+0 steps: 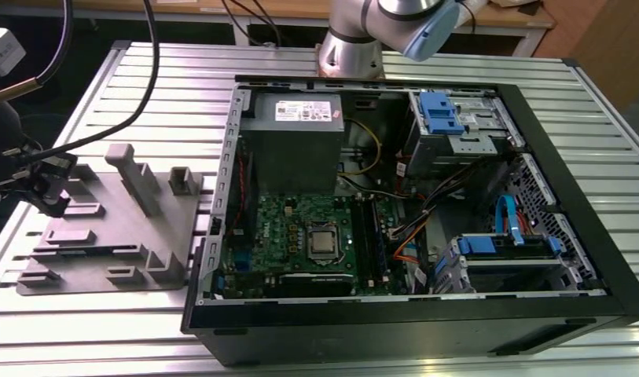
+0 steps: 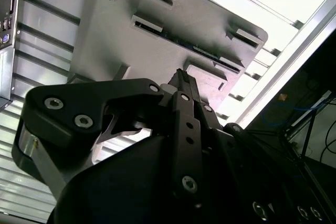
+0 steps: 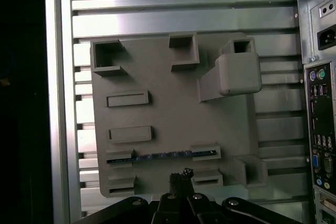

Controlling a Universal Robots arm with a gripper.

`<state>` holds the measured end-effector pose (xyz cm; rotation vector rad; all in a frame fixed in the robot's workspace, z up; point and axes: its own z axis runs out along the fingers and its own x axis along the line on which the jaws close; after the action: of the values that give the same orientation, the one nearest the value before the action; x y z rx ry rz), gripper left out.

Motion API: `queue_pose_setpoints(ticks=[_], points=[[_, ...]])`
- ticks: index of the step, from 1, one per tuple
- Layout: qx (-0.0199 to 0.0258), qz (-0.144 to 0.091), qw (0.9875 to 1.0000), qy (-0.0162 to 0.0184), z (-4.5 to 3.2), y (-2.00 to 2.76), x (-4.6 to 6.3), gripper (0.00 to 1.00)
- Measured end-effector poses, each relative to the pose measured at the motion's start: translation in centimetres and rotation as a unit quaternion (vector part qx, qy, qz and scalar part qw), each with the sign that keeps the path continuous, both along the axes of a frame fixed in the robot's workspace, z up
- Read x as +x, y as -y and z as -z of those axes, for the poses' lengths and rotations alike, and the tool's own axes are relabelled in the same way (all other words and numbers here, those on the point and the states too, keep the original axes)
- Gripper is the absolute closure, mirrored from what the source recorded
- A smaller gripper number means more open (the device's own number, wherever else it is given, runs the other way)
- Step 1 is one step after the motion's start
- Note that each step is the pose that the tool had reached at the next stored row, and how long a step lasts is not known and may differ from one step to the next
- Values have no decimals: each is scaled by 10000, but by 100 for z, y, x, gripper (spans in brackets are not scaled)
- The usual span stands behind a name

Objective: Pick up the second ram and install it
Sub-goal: 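Pick up the second ram and move it above second insertion slot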

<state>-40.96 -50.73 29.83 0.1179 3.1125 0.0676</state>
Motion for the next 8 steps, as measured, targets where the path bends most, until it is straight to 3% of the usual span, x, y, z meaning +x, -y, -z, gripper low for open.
queue_pose_setpoints(ticks=[8], points=[[0, -40, 10000, 0, 4, 0, 1, 93]])
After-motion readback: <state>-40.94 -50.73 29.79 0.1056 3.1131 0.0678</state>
